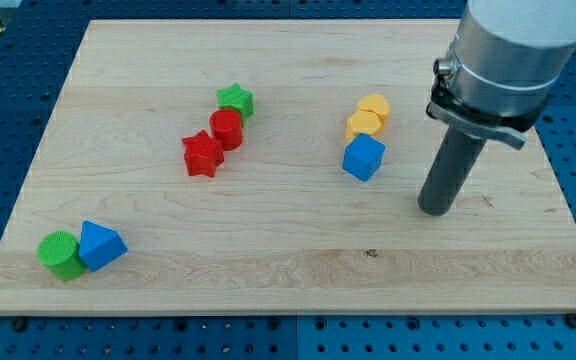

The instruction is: Push the blue cube closer to green star

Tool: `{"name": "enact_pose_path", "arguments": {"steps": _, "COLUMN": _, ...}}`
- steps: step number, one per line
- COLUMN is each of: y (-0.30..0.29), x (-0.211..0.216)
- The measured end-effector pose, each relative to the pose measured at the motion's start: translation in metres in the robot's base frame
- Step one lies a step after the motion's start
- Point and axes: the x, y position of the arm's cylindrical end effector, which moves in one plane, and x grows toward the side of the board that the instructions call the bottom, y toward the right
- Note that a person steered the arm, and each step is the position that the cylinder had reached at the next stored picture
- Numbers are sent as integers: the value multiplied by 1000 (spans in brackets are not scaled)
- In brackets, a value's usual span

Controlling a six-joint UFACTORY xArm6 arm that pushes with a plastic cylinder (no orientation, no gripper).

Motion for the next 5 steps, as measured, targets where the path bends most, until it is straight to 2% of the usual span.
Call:
{"name": "enact_pose_path", "arguments": {"steps": 2, "y": -22, "x": -35}}
{"name": "enact_pose_path", "arguments": {"steps": 5, "y": -55, "x": -41}}
